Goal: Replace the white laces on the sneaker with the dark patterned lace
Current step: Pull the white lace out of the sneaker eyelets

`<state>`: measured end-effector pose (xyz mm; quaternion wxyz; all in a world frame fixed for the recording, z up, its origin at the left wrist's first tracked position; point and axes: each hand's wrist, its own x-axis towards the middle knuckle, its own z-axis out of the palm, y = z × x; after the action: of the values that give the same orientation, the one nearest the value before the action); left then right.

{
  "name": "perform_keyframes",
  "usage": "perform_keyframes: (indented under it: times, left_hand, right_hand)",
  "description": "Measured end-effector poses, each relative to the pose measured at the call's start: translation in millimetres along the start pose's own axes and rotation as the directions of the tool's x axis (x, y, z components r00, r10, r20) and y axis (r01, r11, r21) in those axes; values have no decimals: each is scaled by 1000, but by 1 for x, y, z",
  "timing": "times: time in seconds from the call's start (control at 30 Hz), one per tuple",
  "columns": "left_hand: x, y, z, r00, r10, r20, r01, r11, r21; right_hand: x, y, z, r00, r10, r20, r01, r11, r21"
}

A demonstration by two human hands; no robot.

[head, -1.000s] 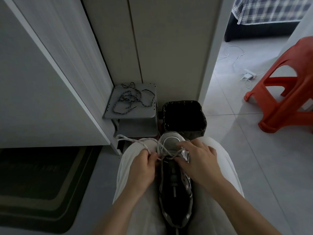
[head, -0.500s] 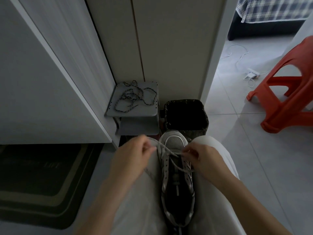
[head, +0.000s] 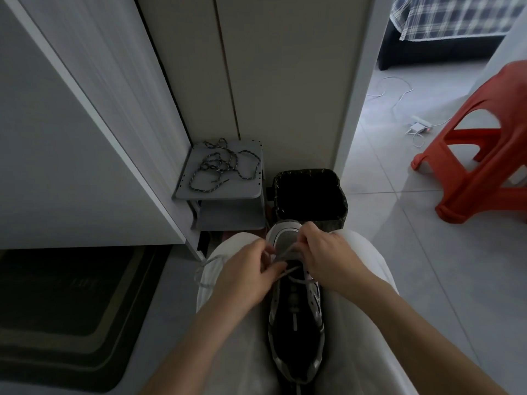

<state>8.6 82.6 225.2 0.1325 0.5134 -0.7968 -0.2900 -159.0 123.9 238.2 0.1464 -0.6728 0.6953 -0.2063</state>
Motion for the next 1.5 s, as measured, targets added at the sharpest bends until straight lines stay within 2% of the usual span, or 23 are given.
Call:
perform_keyframes:
  times: [0.1,0.2,0.3,0.37,0.5,0.63,0.7,0.8,0.87,0.93,1.03,1.13,1.27,1.33,1.43,1.5]
  left_hand:
    - [8,10,7,997,76,-25,-76,997,-5]
    - [15,12,6,993,2,-117,-2,1000,-3]
    - [20,8,2,985,-94,-145,76,989,-126]
    - [24,9,-5,976,-92,-197,59,984,-166]
    - [33,20,-12,964,-48,-262,-5,980,-197]
    - [34,22,-15,989,-53,-135,31,987,-158]
    - [32,22,-19,992,-53,-117,37,991,-128]
    - [27,27,-19,968,109,-226,-125,991,-54]
    - [23,36,-9,979,171,-113,-171,985,8]
    - [21,42,4,991,136,-9,-135,989,67]
    - [27,45,11,990,144,-12,-142,985,102]
    - [35,39,3,988,114,-105,-125,987,-105]
    - [44,42,-24,961,16,-278,-128,912,-390]
    - [50,46,-42,946,-15,-325,-160,847,-506]
    - [57,49,-58,908,-48,-416,-215,800,-561]
    - [57,45,-60,920,-72,-386,-202,757,-621]
  right_hand:
    - [12,-7,-7,998,-57,34,54,997,63]
    - [14,-5,-12,999,-23,46,17,994,109]
    - [5,13,-11,989,100,105,-102,995,16]
    - [-3,20,-4,984,111,141,-112,994,0]
    - [-11,21,5,997,62,47,-65,994,82]
    - [-10,20,7,998,52,-31,-53,998,-25]
    - [-1,19,-2,985,133,-109,-128,990,54]
    - [21,14,-25,967,191,-168,-142,953,268]
    - [32,6,-38,968,154,-197,-86,945,317]
    - [35,-4,-42,978,104,-181,-37,940,341]
    - [30,-10,-35,984,93,-154,-21,910,413]
    - [18,1,-27,983,167,-75,-114,879,463]
    - [-7,12,-2,992,69,110,-96,960,264]
    - [-12,13,7,994,86,66,-100,963,249]
    - [-11,10,8,986,167,-14,-158,953,258]
    - [-7,8,2,978,197,-60,-170,937,306]
